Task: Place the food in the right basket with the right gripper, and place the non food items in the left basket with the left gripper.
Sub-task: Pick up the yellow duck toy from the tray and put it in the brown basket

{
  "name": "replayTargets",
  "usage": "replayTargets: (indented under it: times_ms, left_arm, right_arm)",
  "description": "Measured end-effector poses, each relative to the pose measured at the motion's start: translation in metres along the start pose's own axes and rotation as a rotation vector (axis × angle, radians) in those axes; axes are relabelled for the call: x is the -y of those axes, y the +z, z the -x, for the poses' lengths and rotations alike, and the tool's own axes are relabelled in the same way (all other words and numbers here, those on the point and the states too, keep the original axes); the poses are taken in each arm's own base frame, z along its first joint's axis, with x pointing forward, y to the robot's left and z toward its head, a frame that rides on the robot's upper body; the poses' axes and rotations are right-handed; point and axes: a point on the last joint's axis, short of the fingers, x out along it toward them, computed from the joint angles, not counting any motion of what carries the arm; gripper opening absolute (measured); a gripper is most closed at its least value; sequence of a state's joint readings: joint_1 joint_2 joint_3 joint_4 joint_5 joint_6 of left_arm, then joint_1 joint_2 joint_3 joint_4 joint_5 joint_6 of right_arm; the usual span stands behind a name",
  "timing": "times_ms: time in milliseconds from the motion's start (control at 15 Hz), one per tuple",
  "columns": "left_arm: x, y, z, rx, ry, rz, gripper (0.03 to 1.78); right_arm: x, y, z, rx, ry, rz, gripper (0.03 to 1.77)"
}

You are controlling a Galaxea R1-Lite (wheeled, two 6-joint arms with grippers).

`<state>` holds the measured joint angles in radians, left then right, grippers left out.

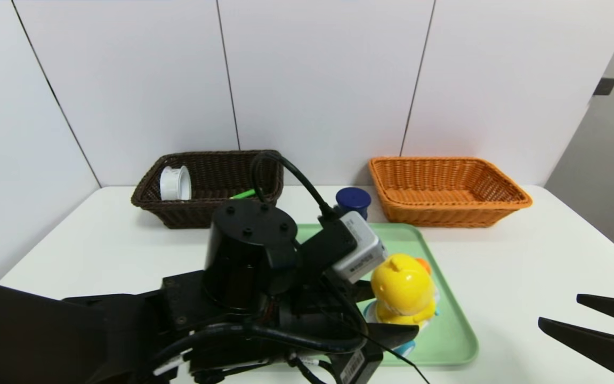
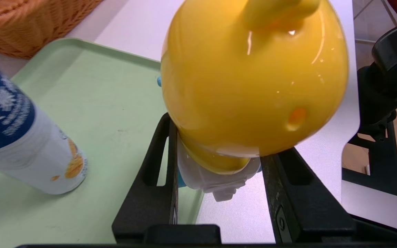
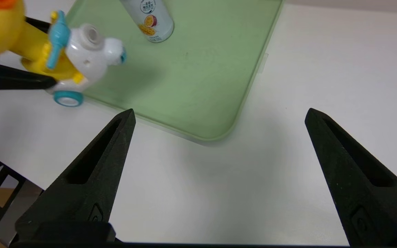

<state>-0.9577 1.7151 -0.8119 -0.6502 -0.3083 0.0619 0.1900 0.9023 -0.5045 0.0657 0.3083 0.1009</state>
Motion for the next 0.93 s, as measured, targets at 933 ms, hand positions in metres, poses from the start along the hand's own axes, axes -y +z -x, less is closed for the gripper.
replayTargets:
  times_ms: [933]
  left_arm:
    - [-0.137, 0.044, 0.136, 0.083, 0.62, 0.087, 0.7]
  right_arm:
    - [-0.001, -0.002, 0.004, 0.014, 0.002, 0.004, 1.7]
